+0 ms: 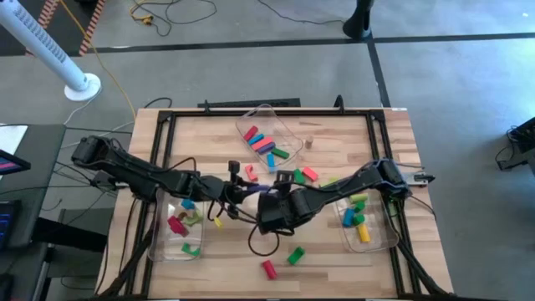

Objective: Sort blocks by size
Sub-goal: Put the blue rectangular block into the top transparent bin, then adjust the top transparent bin

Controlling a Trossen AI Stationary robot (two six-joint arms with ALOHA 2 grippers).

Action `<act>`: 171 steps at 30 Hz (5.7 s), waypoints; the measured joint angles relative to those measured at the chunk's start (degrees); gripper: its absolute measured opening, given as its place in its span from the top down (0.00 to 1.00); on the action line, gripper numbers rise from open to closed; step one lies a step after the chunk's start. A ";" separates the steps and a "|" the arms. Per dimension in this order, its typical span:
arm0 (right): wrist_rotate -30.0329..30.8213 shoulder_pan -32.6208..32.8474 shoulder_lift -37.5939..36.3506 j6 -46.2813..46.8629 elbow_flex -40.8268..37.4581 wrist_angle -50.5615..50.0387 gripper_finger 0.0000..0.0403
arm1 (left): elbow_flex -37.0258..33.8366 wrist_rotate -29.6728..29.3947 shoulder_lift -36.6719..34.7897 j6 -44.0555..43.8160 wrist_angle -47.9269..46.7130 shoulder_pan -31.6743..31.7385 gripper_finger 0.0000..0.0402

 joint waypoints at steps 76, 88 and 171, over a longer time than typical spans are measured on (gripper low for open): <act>7.94 21.77 -0.02 38.42 -3.37 -20.00 0.50 | 18.93 34.71 19.80 -12.43 -20.14 32.77 0.56; 7.57 21.80 -0.01 38.42 -3.37 -20.00 0.50 | 18.93 44.25 10.54 -16.27 -40.05 16.47 0.55; 9.08 21.60 0.02 37.35 -3.34 -19.42 0.50 | 8.50 31.69 16.79 0.70 -2.97 27.77 0.56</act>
